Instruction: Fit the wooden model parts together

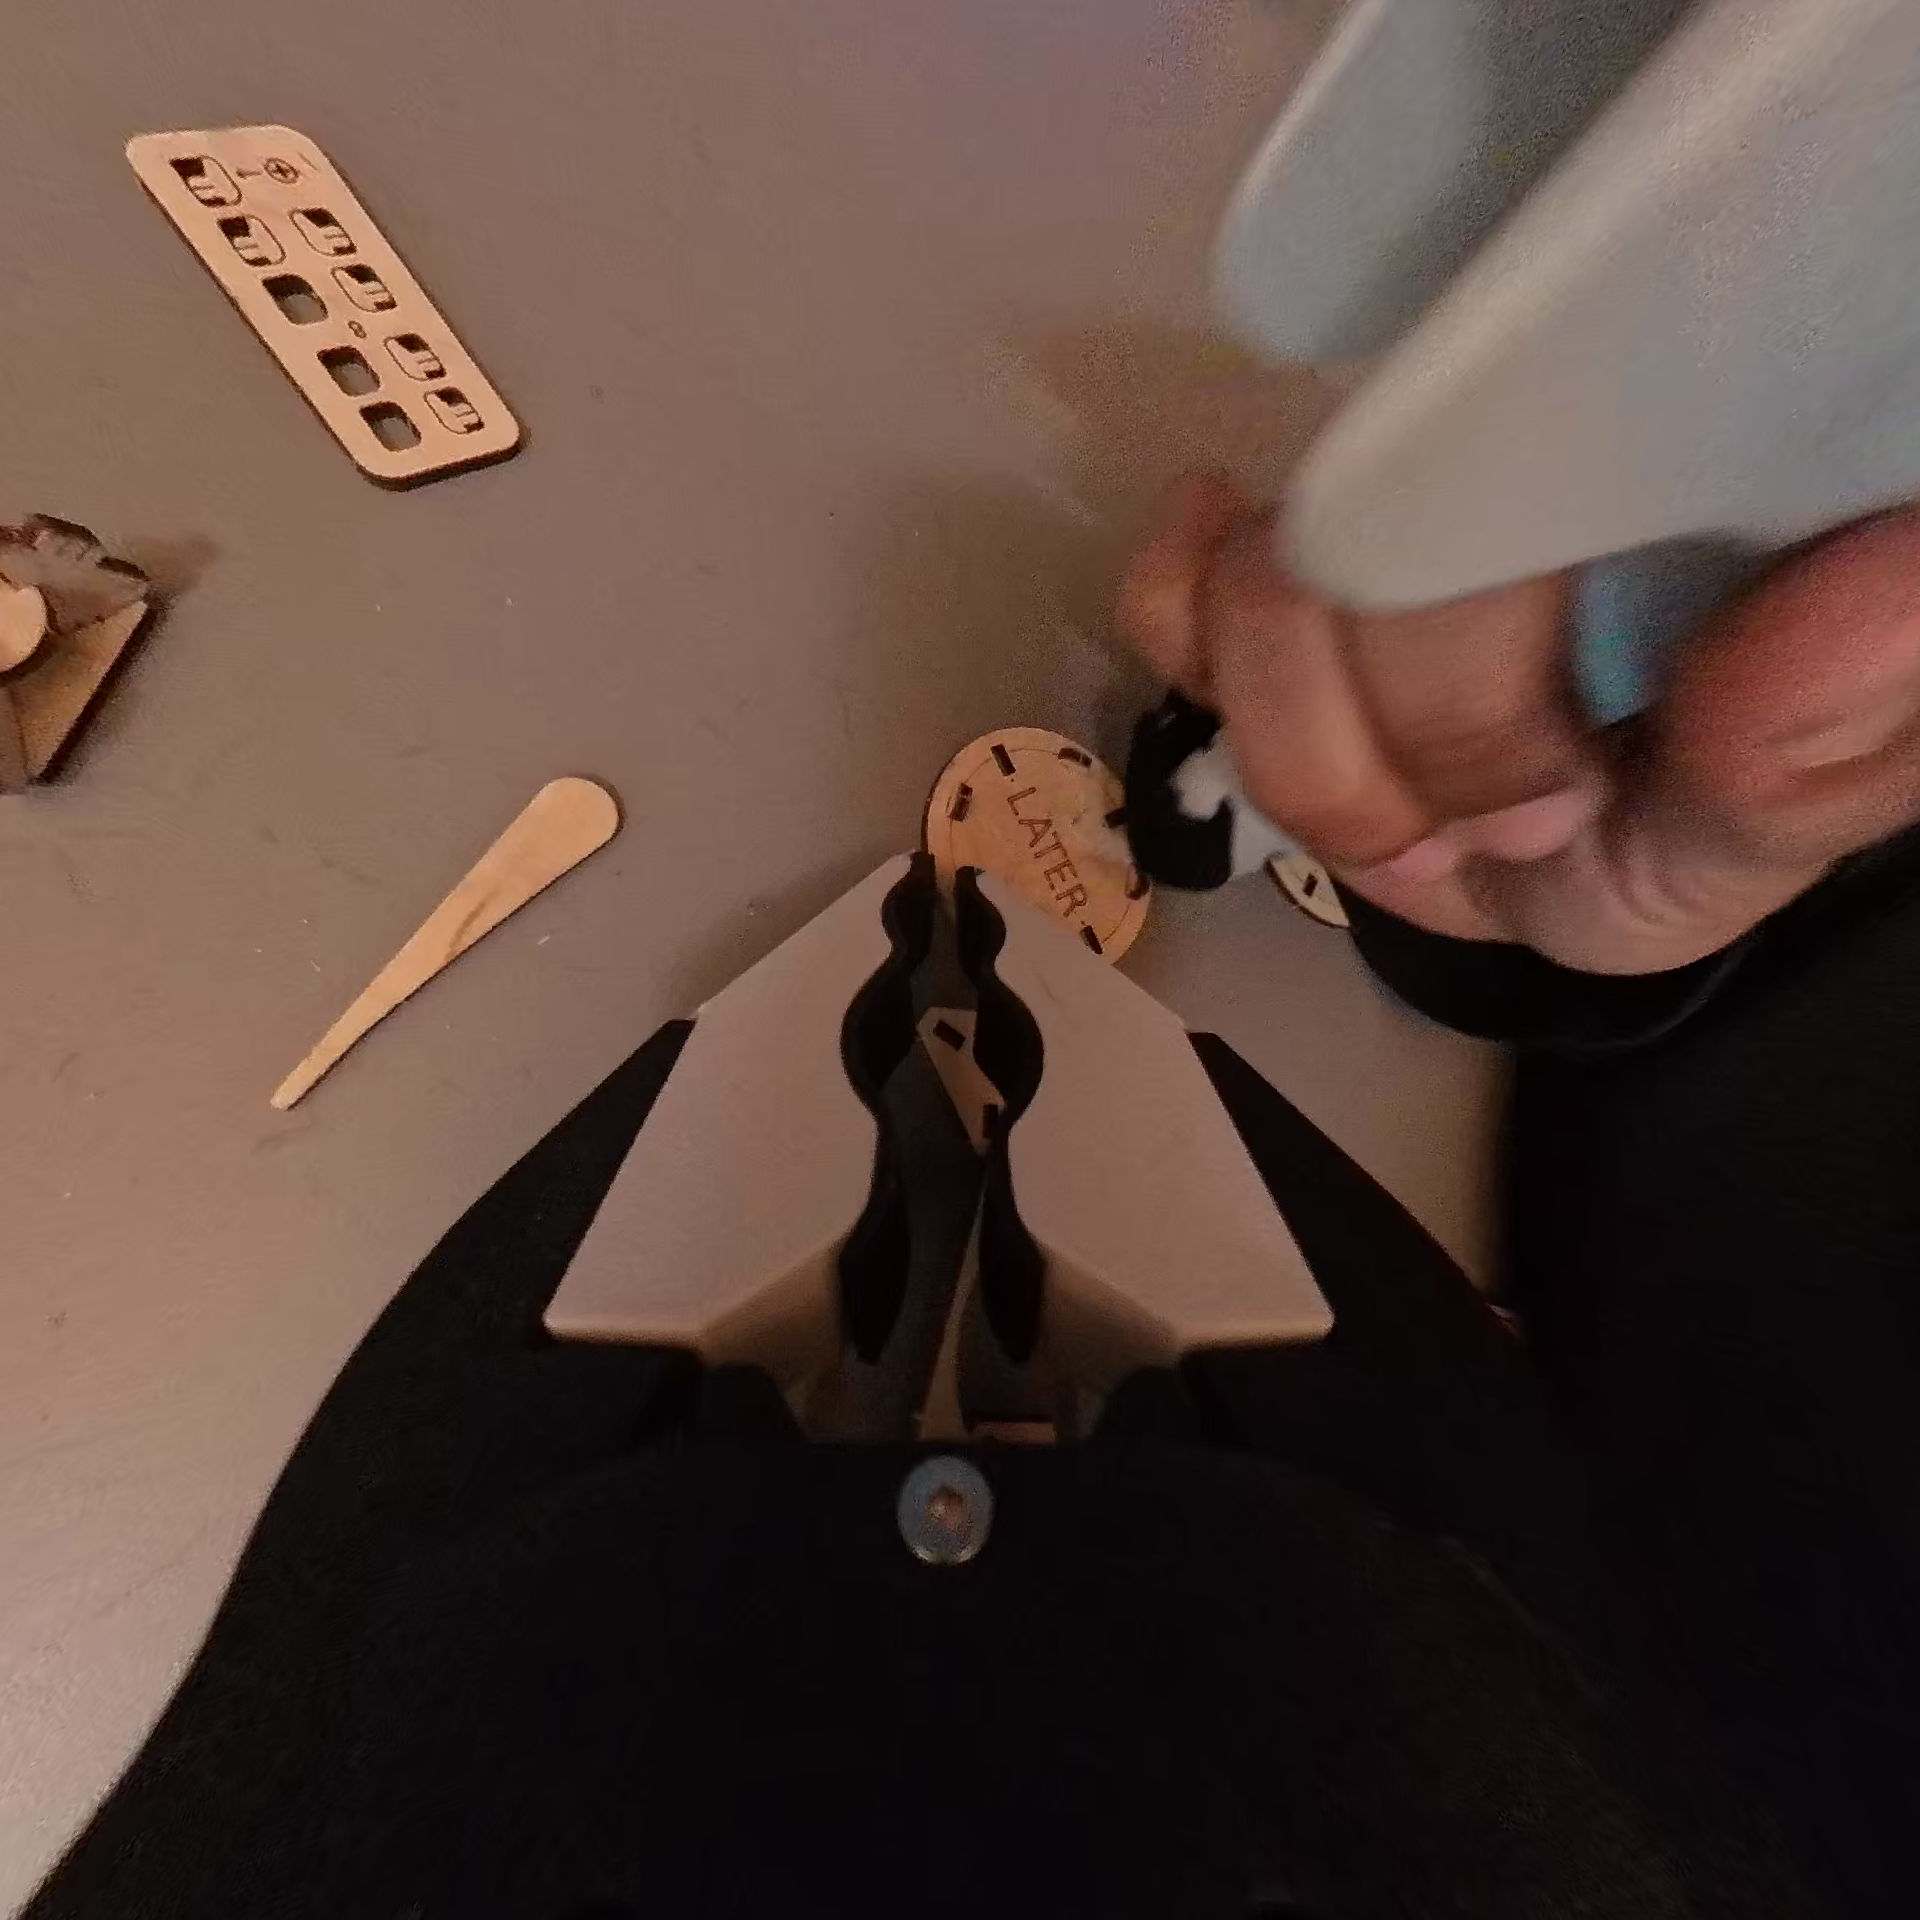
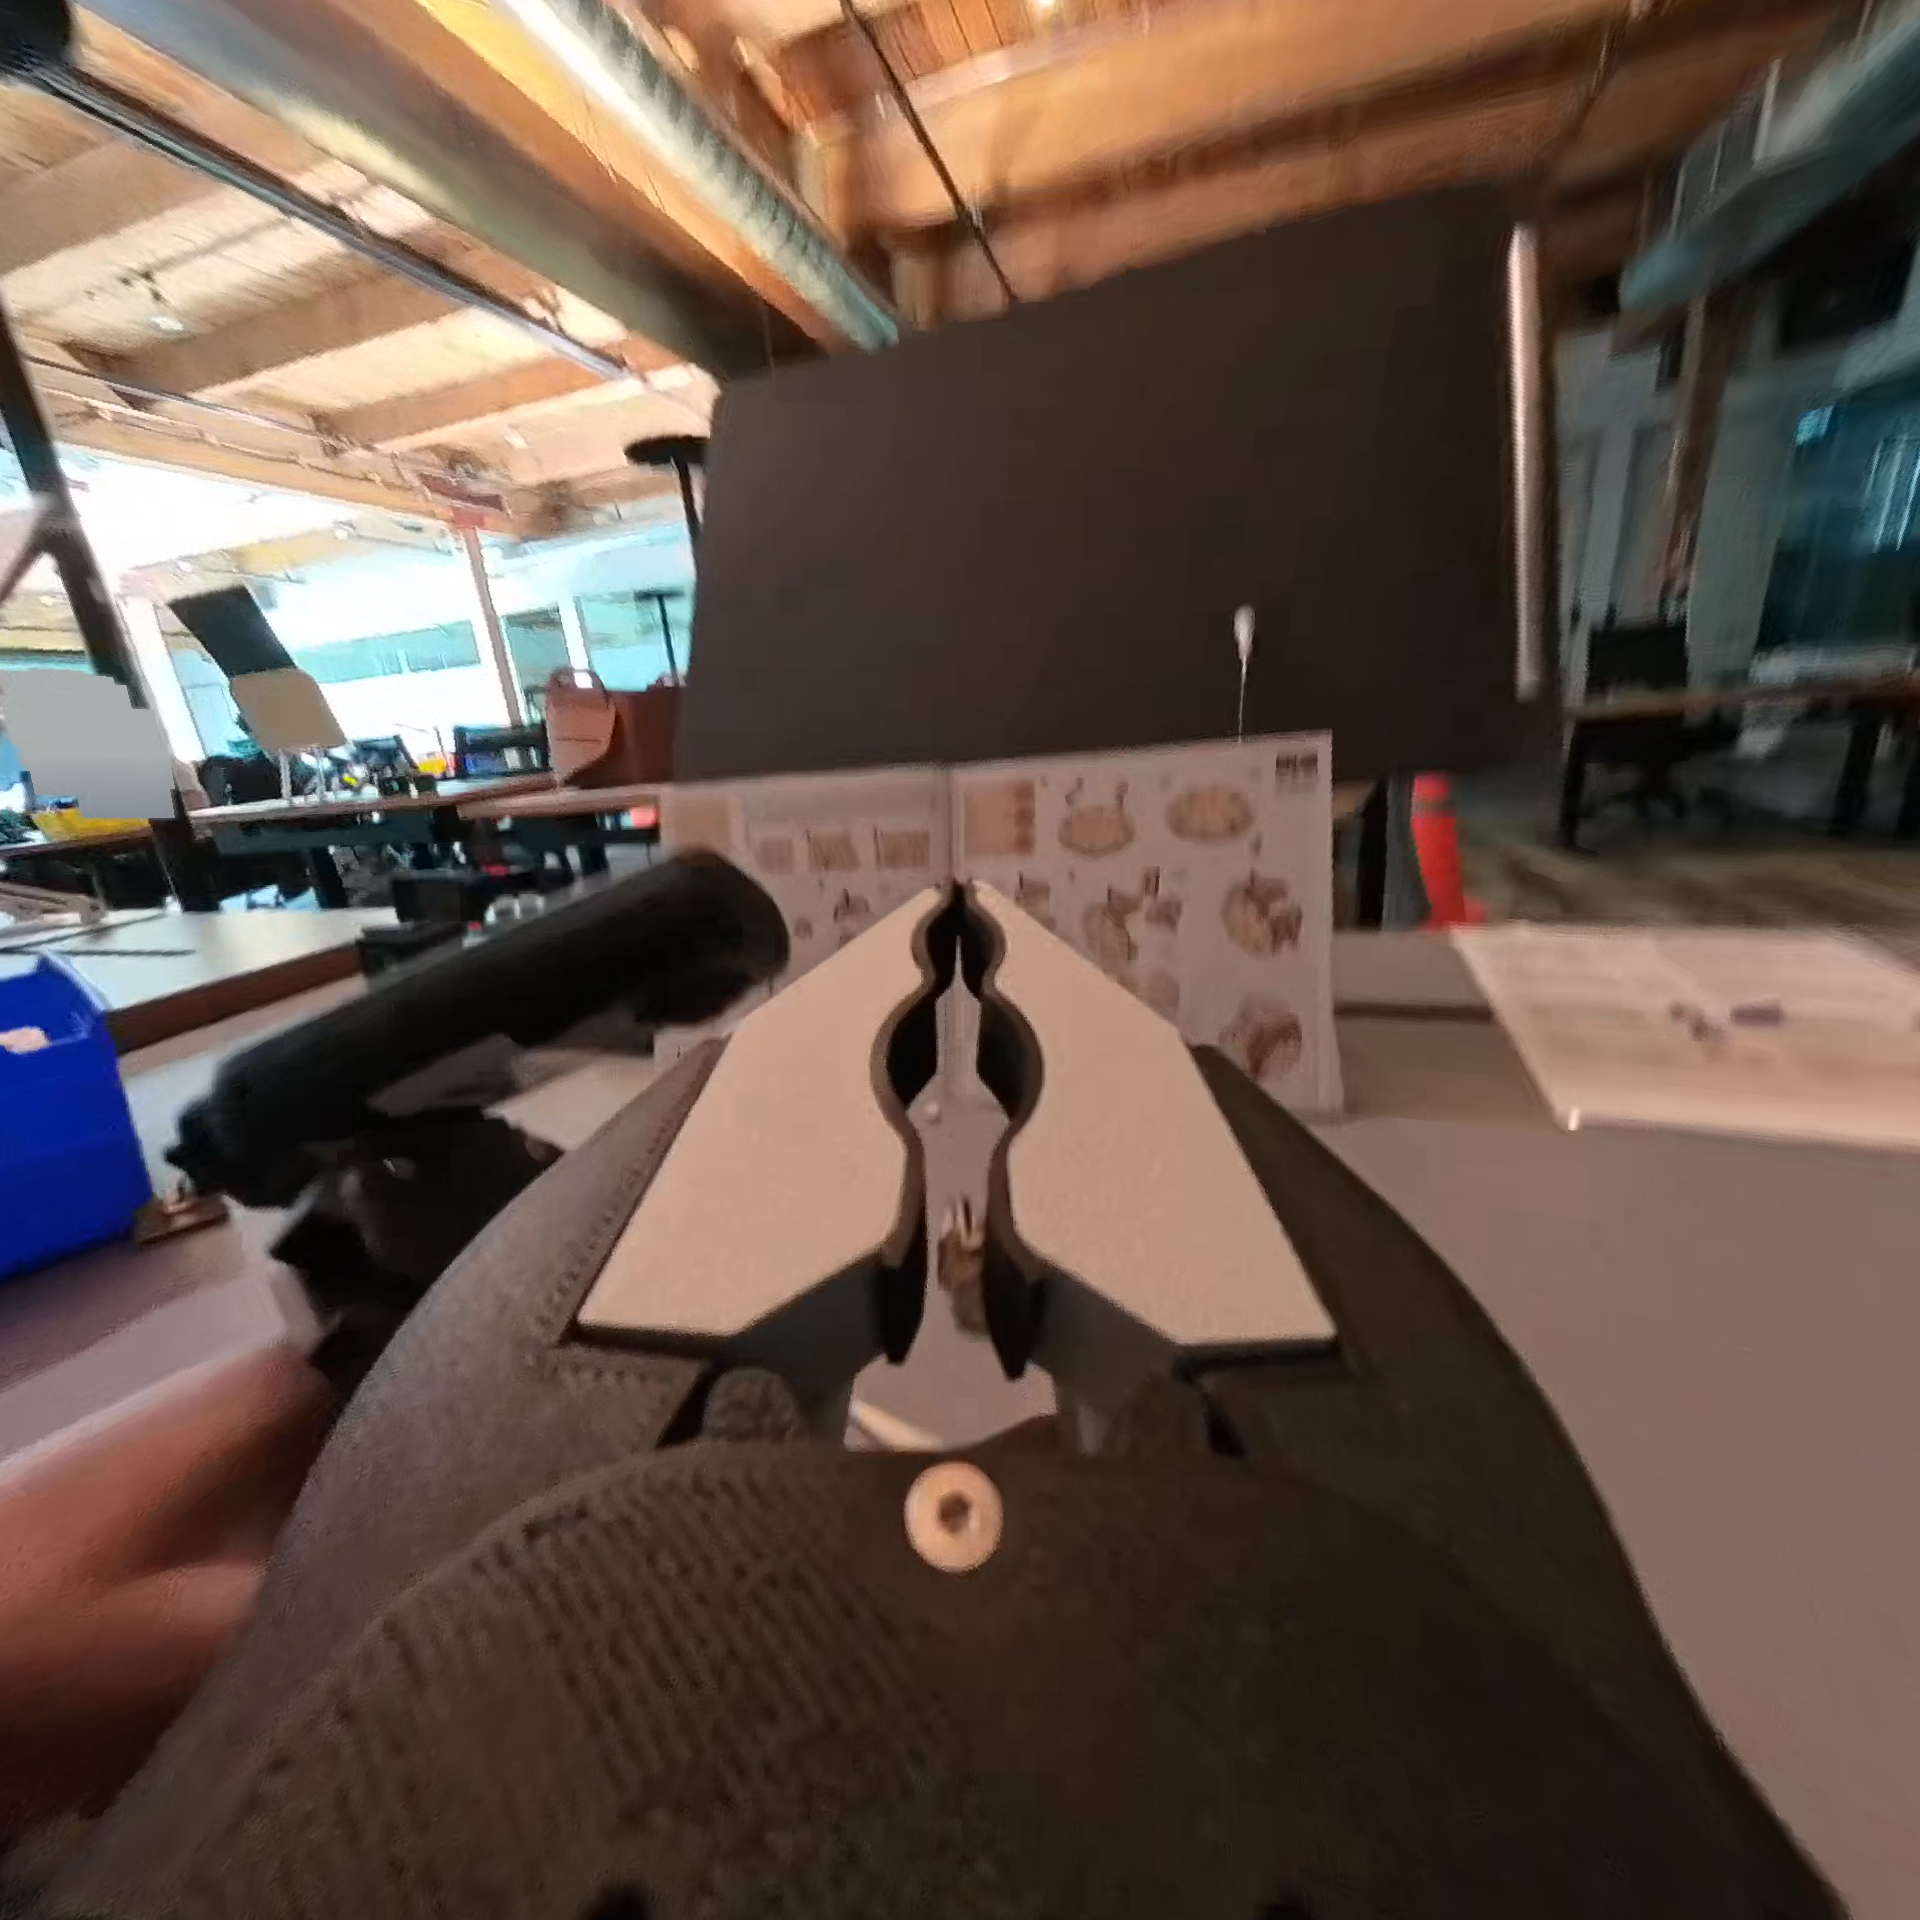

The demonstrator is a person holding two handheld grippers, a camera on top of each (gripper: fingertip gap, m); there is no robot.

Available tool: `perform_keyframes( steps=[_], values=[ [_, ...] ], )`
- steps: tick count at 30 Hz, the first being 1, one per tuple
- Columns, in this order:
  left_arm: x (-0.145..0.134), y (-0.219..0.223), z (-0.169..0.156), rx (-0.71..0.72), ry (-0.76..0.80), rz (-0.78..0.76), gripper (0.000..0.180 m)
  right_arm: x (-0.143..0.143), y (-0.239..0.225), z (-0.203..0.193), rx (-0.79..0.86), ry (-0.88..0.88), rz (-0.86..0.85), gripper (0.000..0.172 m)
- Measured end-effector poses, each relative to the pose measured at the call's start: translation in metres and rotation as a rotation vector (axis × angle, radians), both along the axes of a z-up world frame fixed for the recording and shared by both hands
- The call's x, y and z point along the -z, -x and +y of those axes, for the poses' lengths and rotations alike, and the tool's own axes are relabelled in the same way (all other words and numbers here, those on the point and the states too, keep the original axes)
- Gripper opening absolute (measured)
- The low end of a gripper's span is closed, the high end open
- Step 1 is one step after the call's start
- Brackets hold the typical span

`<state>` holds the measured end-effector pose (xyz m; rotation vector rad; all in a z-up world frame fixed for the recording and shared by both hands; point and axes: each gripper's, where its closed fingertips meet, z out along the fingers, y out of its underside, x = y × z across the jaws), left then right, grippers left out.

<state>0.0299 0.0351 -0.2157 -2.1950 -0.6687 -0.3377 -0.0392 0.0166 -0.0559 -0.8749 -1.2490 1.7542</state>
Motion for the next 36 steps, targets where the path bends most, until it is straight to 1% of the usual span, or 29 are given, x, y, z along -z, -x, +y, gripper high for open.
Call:
perform_keyframes(
  steps=[1, 2, 3, 5, 6, 9, 10, 11, 13, 14, 17, 18, 19, 21, 22, 26, 28, 29, 30, 31, 33, 35, 36],
  values=[
    [0.0, 0.0, 0.0, 0.0, 0.001, 0.001, 0.004, -0.012, -0.005, 0.001, 0.003, -0.012, 0.052, 0.0],
    [0.0, 0.0, 0.0, 0.0, 0.003, 0.006, 0.004, -0.017, -0.009, 0.0, 0.0, -0.023, 0.074, 0.0],
    [0.0, 0.0, 0.0, 0.0, 0.004, 0.009, 0.004, -0.011, -0.008, -0.004, -0.013, -0.032, 0.053, 0.0],
    [0.0, 0.0, 0.0, 0.0, 0.006, 0.012, 0.004, 0.026, 0.0, -0.018, -0.048, -0.06, -0.079, 0.0],
    [0.0, 0.0, 0.0, 0.001, 0.005, 0.009, 0.004, 0.025, -0.001, -0.021, -0.06, -0.066, -0.078, 0.0],
    [0.0, 0.0, 0.0, 0.0, 0.002, 0.002, 0.004, -0.006, -0.008, -0.013, -0.039, -0.037, 0.024, 0.0],
    [0.0, 0.0, 0.0, 0.0, 0.001, 0.002, 0.004, -0.011, -0.008, -0.009, -0.03, -0.032, 0.037, 0.0],
    [0.0, 0.0, 0.0, 0.0, 0.002, 0.004, 0.004, -0.007, -0.006, -0.007, -0.033, -0.034, 0.014, 0.0],
    [0.0, 0.0, 0.001, 0.0, 0.006, 0.013, 0.004, 0.026, 0.002, -0.016, -0.063, -0.056, -0.095, 0.0],
    [0.0, 0.0, 0.001, 0.0, 0.007, 0.016, 0.004, 0.028, 0.001, -0.02, -0.079, -0.07, -0.101, 0.0],
    [0.0, 0.0, 0.001, -0.001, 0.003, 0.004, 0.004, -0.001, -0.006, -0.016, -0.06, -0.058, -0.003, 0.0],
    [0.0, 0.0, 0.001, -0.002, 0.001, 0.001, 0.004, -0.006, -0.006, -0.012, -0.048, -0.051, 0.014, 0.0],
    [0.0, 0.0, 0.001, -0.001, 0.002, 0.004, 0.004, -0.002, -0.004, -0.012, -0.051, -0.047, -0.003, 0.0],
    [0.0, 0.001, 0.001, -0.002, 0.007, 0.015, 0.004, 0.029, 0.001, -0.02, -0.079, -0.074, -0.103, 0.0],
    [0.0, 0.001, 0.001, -0.002, 0.007, 0.016, 0.004, 0.025, -0.001, -0.021, -0.09, -0.06, -0.091, 0.0],
    [0.001, 0.001, 0.001, -0.003, 0.0, -0.002, 0.004, -0.012, -0.007, -0.009, -0.075, -0.05, 0.011, 0.0],
    [0.001, 0.001, 0.001, -0.003, 0.003, 0.005, 0.004, -0.018, -0.006, -0.001, -0.089, -0.095, 0.018, 0.0],
    [0.001, 0.001, 0.002, -0.003, 0.005, 0.008, 0.004, -0.015, -0.005, 0.001, -0.117, -0.133, -0.001, 0.0],
    [0.001, 0.001, 0.002, -0.003, 0.004, 0.007, 0.004, -0.008, -0.004, 0.002, -0.147, -0.175, -0.031, 0.002],
    [0.001, 0.001, 0.002, -0.003, 0.001, 0.001, 0.004, 0.001, -0.005, 0.002, -0.195, -0.216, -0.072, 0.013],
    [0.001, 0.002, 0.002, -0.004, -0.007, -0.017, 0.004, 0.024, -0.009, 0.005, -0.28, -0.273, -0.193, 0.046],
    [0.0, 0.002, 0.002, -0.007, -0.015, -0.032, 0.004, 0.05, -0.015, 0.011, -0.341, -0.327, -0.321, 0.07],
    [0.0, 0.003, 0.001, -0.01, -0.017, -0.035, 0.004, 0.061, -0.021, 0.014, -0.376, -0.358, -0.375, 0.076]
  ],
)
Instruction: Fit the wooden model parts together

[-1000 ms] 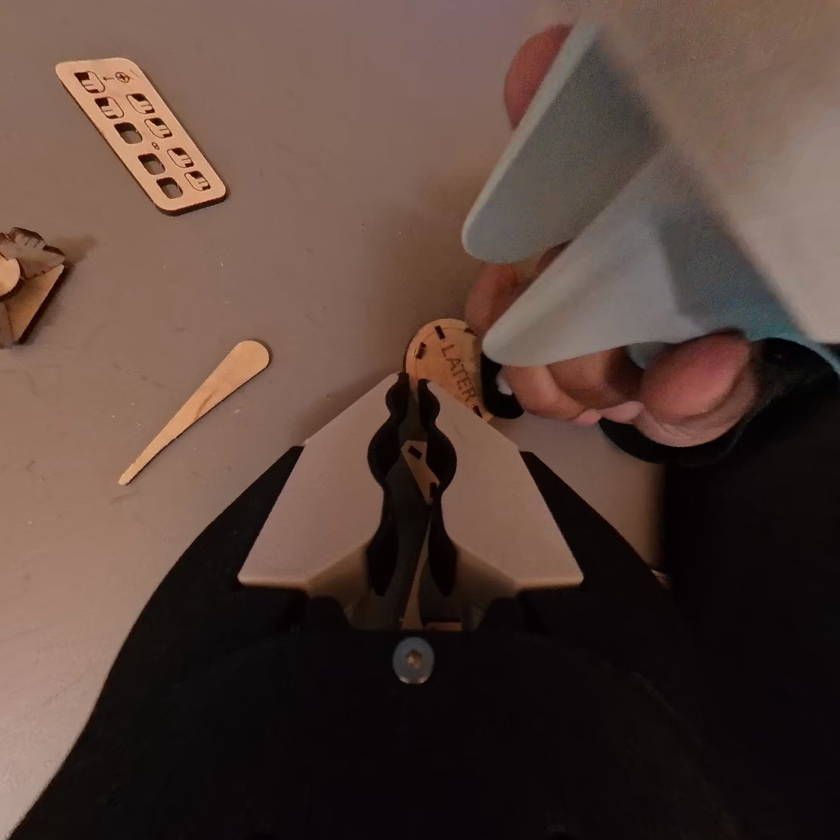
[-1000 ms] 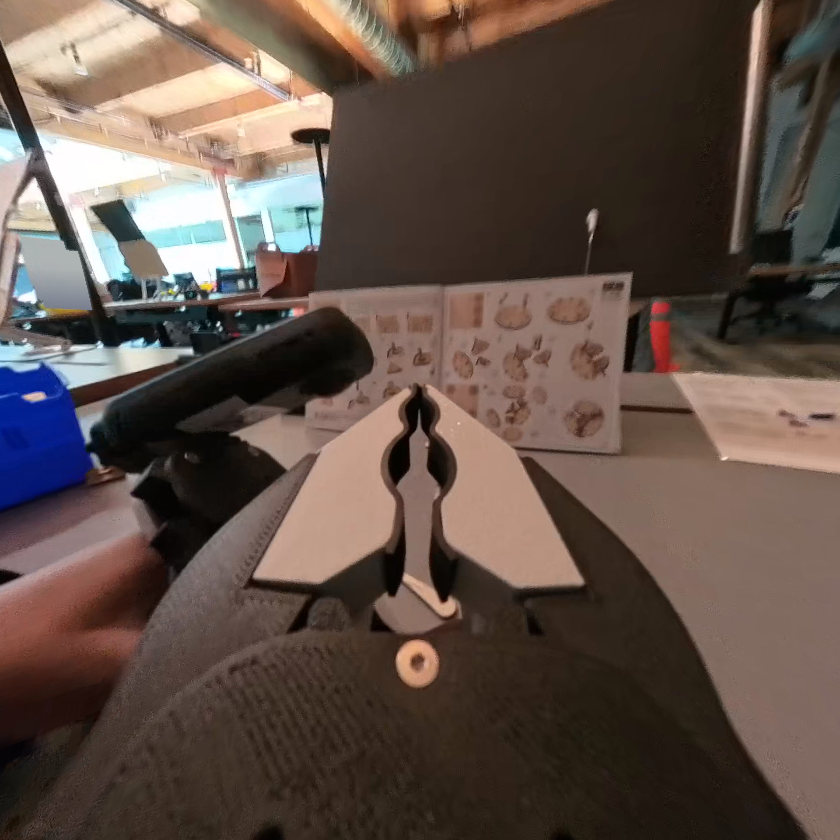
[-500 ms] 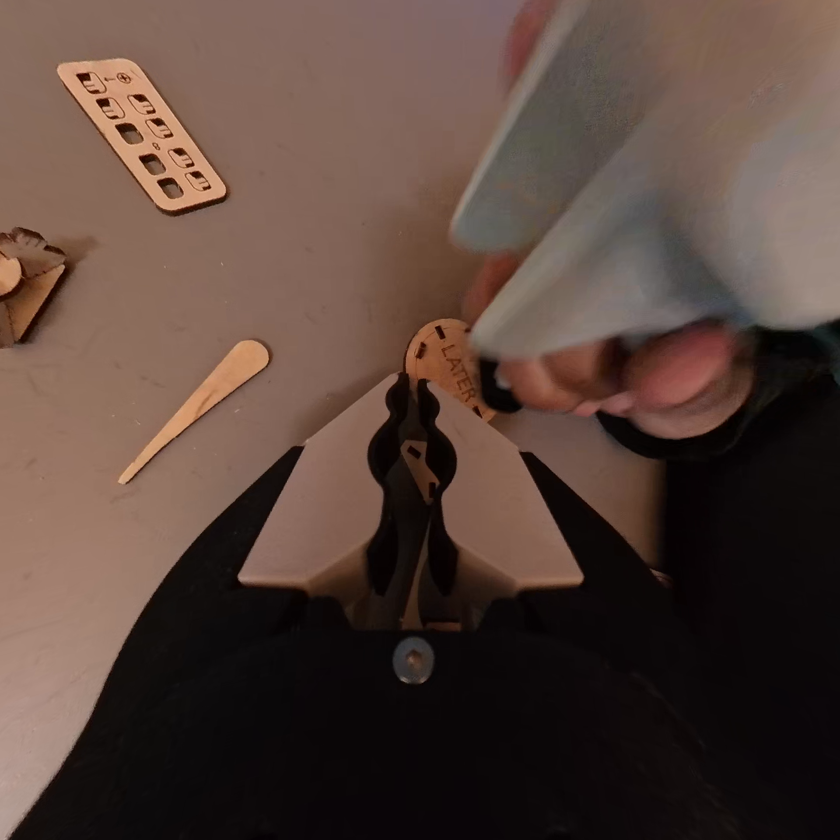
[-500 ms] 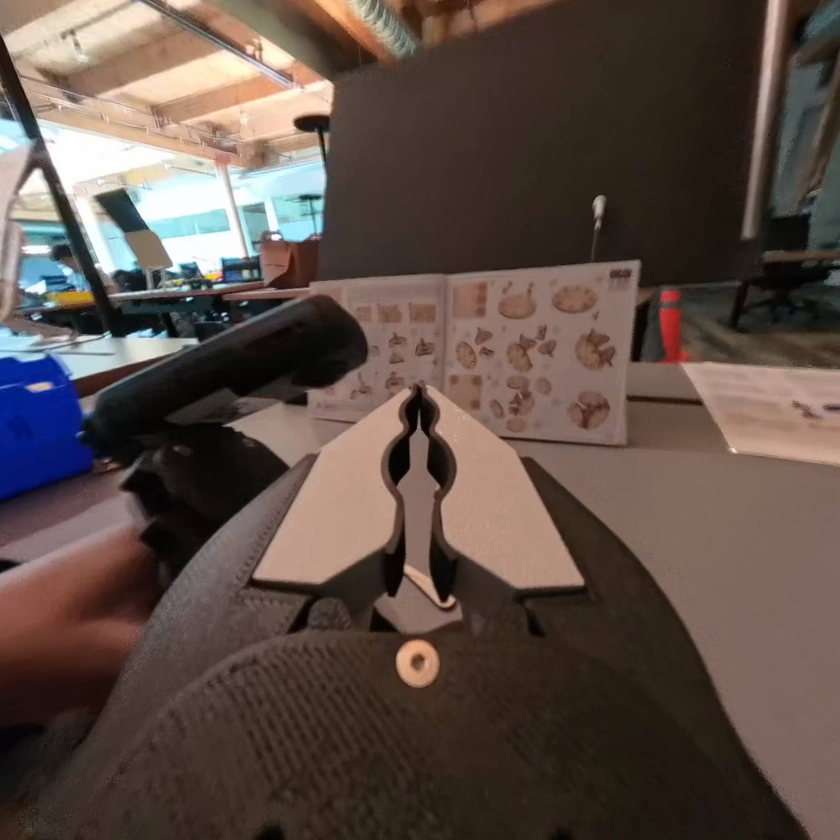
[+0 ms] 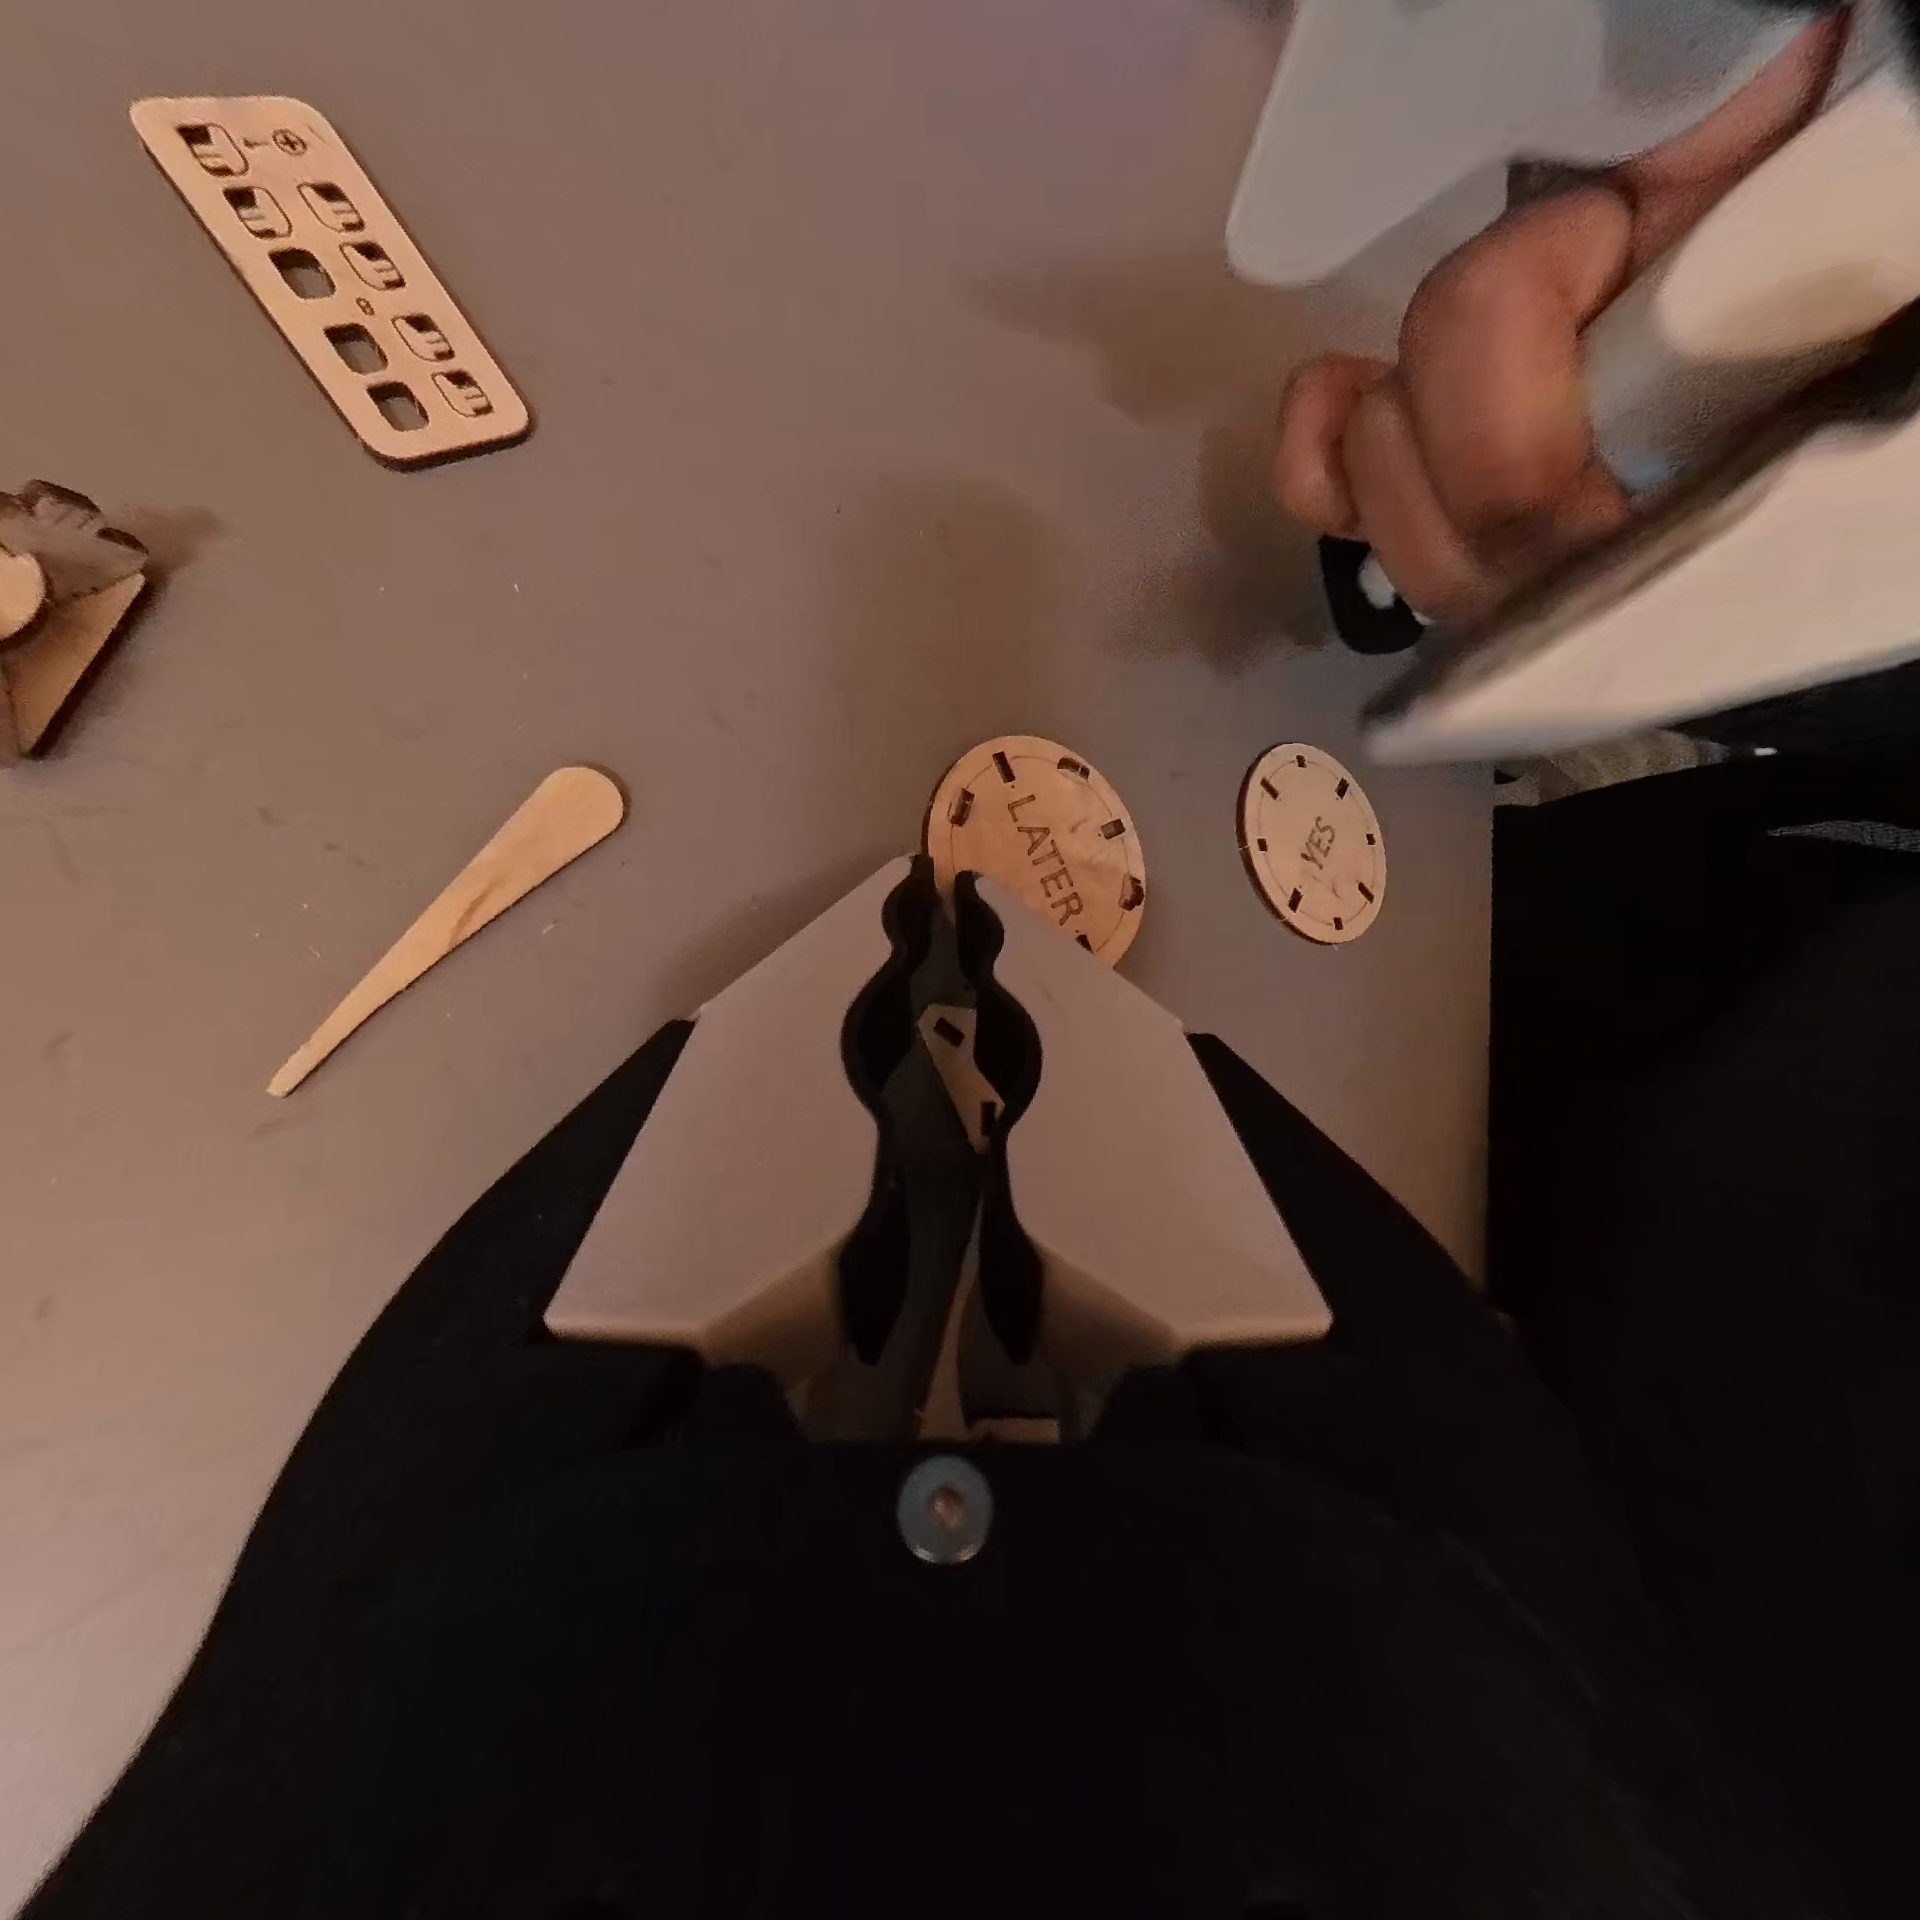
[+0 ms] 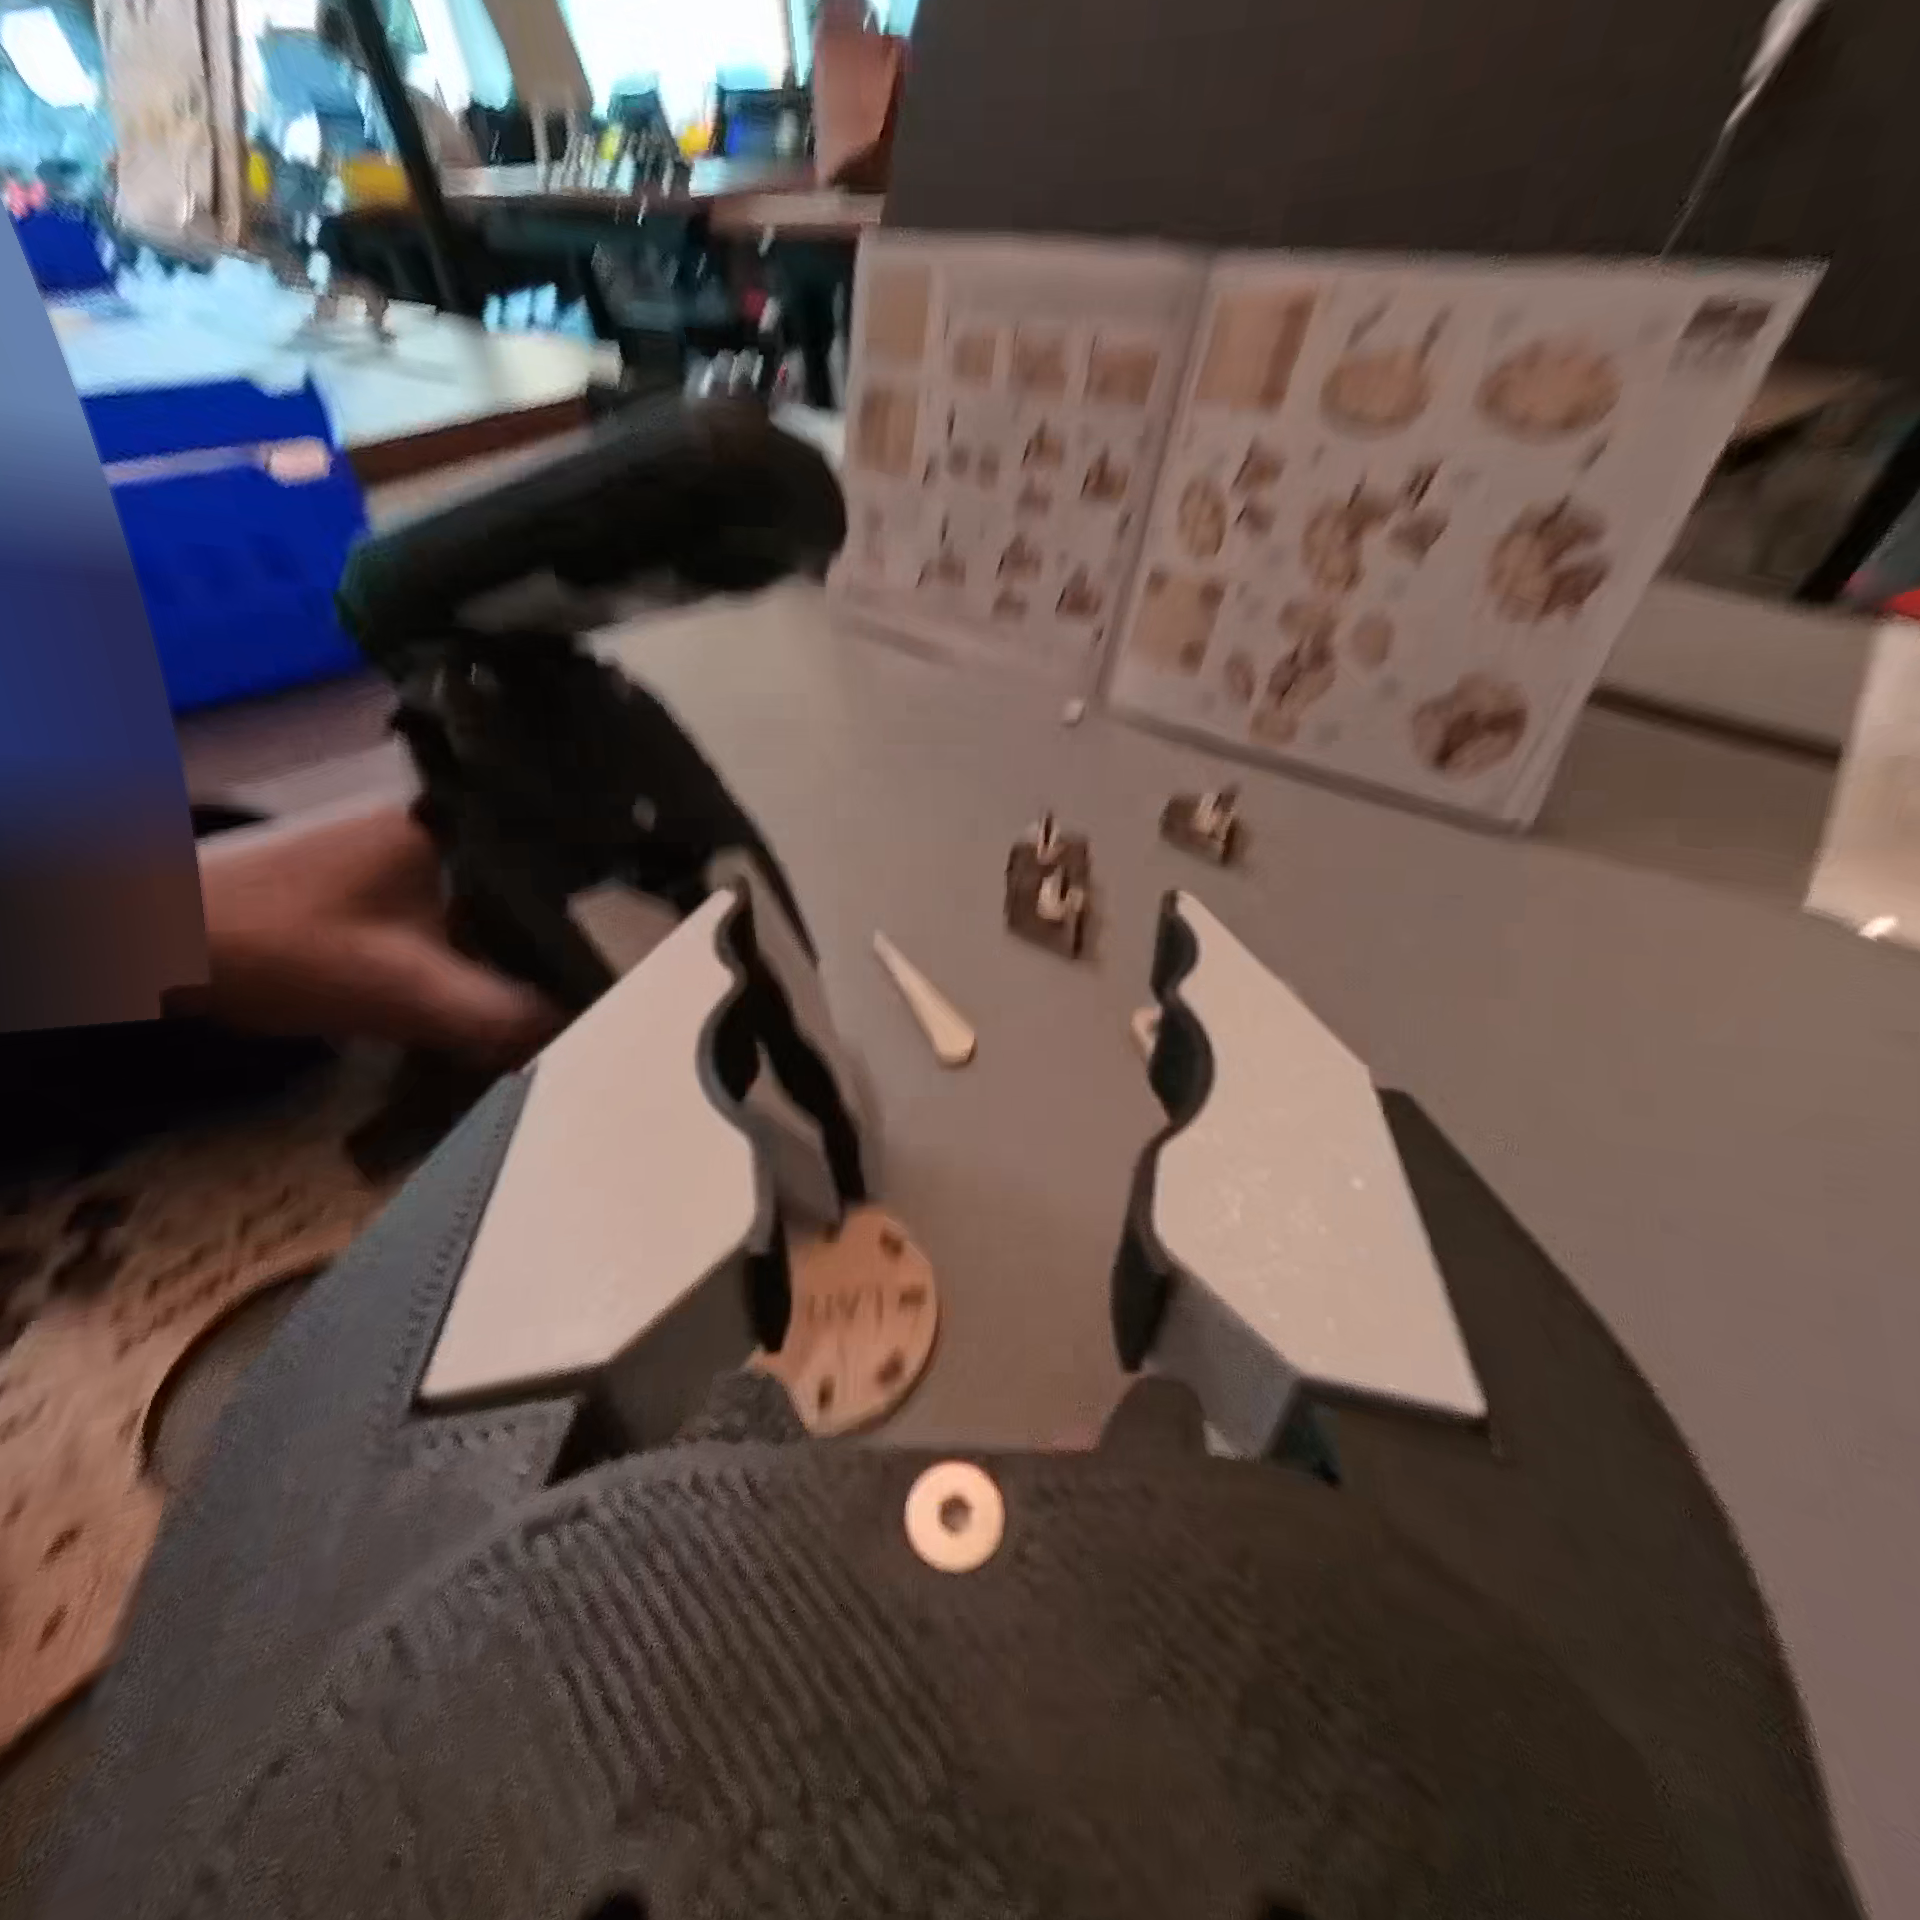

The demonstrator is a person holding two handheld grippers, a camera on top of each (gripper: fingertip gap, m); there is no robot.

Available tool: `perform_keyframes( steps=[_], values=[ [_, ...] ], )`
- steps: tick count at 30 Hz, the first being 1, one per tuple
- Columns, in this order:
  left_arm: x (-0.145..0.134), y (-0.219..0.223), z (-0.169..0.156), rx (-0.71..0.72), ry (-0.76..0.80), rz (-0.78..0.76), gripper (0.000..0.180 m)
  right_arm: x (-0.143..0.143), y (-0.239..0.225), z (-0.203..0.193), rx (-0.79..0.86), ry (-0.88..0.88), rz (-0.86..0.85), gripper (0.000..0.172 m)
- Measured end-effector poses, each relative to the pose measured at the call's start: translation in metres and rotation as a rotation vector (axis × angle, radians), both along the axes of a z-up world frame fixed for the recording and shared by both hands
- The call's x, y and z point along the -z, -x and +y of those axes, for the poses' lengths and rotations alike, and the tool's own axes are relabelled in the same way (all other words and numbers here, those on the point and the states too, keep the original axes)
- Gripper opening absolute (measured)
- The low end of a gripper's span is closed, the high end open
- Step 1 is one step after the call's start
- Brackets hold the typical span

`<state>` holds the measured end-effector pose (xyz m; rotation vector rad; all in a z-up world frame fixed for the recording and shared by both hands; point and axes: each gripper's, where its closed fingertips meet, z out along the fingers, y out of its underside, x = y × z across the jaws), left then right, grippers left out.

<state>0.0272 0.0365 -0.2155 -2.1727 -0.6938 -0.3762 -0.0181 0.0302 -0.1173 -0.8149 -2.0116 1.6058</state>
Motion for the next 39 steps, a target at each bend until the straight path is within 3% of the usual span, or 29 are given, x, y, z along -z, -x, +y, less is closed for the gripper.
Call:
perform_keyframes(
  steps=[2, 4, 8, 12, 16, 17, 19, 21, 25, 27, 30, 31, 32, 36, 39],
  values=[
    [-0.016, 0.001, 0.004, -0.01, -0.082, 0.01, 0.001, 0.016, -0.012, 0.007, -0.051, -0.058, -0.066, 0.077],
    [-0.052, 0.011, 0.004, -0.063, -0.229, 0.038, 0.0, 0.019, -0.02, 0.01, -0.093, -0.085, -0.05, 0.068],
    [-0.089, 0.043, -0.03, -0.189, -0.226, 0.194, 0.0, 0.024, -0.045, -0.006, -0.249, -0.209, -0.03, 0.066],
    [-0.108, 0.04, -0.061, -0.243, -0.282, 0.138, 0.0, 0.059, -0.086, -0.024, -0.438, -0.438, -0.032, 0.074],
    [-0.09, -0.007, -0.081, -0.238, -0.26, 0.053, 0.009, 0.063, -0.108, -0.031, -0.473, -0.43, 0.003, 0.074],
    [-0.081, -0.022, -0.084, -0.259, -0.239, 0.043, 0.021, 0.062, -0.108, -0.027, -0.456, -0.417, 0.002, 0.074],
    [-0.062, -0.048, -0.092, -0.356, -0.176, 0.069, 0.065, 0.057, -0.099, -0.014, -0.384, -0.393, 0.008, 0.073],
    [-0.05, -0.07, -0.098, -0.466, -0.125, 0.12, 0.091, 0.053, -0.089, 0.001, -0.309, -0.35, -0.001, 0.07],
    [-0.027, -0.086, -0.127, -0.659, 0.059, 0.21, 0.1, 0.044, -0.081, 0.01, -0.315, -0.267, -0.023, 0.056],
    [-0.019, -0.08, -0.144, -0.722, 0.162, 0.284, 0.1, 0.037, -0.064, 0.006, -0.339, -0.261, 0.078, 0.044],
    [0.002, -0.068, -0.161, -0.729, 0.348, 0.307, 0.101, 0.023, -0.019, -0.003, -0.325, -0.289, 0.2, 0.053],
    [0.007, -0.066, -0.161, -0.708, 0.376, 0.287, 0.109, 0.017, -0.005, -0.008, -0.327, -0.275, 0.225, 0.056],
    [0.005, -0.061, -0.16, -0.719, 0.357, 0.289, 0.107, 0.012, 0.007, -0.012, -0.337, -0.252, 0.237, 0.057],
    [0.007, -0.04, -0.176, -0.762, 0.389, 0.28, 0.109, 0.016, 0.037, -0.021, -0.382, -0.161, 0.15, 0.065],
    [0.006, -0.02, -0.196, -0.785, 0.402, 0.271, 0.109, 0.034, 0.027, -0.017, -0.433, -0.138, 0.035, 0.071]
  ],
)
